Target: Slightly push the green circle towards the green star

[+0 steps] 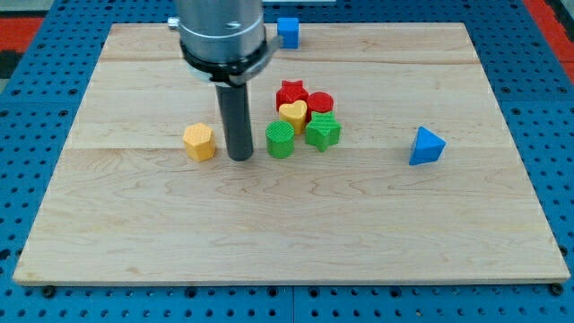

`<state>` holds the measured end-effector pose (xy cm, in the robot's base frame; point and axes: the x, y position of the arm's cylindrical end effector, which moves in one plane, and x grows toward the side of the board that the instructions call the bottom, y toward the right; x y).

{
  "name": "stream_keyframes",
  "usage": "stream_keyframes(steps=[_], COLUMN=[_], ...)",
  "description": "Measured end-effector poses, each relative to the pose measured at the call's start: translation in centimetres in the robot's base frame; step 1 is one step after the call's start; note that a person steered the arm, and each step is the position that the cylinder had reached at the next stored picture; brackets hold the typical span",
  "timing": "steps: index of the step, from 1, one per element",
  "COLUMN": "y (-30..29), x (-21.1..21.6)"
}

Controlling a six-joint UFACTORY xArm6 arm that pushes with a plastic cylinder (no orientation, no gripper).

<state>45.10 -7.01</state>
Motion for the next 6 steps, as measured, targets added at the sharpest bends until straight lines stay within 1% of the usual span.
stream_keyframes(steps=[1,3,6], y=[-0.2,-0.2,1.6], x=[-0.8,-1.0,-1.0])
